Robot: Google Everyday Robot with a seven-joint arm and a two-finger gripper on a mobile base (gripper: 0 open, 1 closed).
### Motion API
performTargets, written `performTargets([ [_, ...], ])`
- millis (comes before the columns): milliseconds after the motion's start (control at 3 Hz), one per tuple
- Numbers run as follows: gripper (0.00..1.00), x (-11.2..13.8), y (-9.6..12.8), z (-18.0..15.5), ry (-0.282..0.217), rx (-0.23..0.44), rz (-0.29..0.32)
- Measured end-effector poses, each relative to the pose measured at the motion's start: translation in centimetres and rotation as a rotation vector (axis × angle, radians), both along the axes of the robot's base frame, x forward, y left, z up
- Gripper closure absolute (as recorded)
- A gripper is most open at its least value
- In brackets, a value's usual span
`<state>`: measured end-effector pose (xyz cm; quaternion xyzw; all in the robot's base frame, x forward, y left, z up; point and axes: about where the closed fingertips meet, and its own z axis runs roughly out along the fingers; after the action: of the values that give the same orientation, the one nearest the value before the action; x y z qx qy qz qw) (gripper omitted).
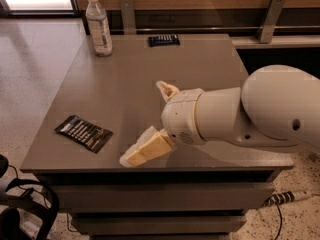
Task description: Move rxbar chocolate near blue plastic bottle
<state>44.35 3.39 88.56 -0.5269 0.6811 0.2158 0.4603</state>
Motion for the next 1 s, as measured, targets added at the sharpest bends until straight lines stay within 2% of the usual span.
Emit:
performTargets([
  [333, 0.00, 0.0, 0.0, 0.0, 0.000, 0.000, 0.000],
  [1000, 0.00, 3.1, 4.5, -0.4, 0.003, 0.115, -0.028],
])
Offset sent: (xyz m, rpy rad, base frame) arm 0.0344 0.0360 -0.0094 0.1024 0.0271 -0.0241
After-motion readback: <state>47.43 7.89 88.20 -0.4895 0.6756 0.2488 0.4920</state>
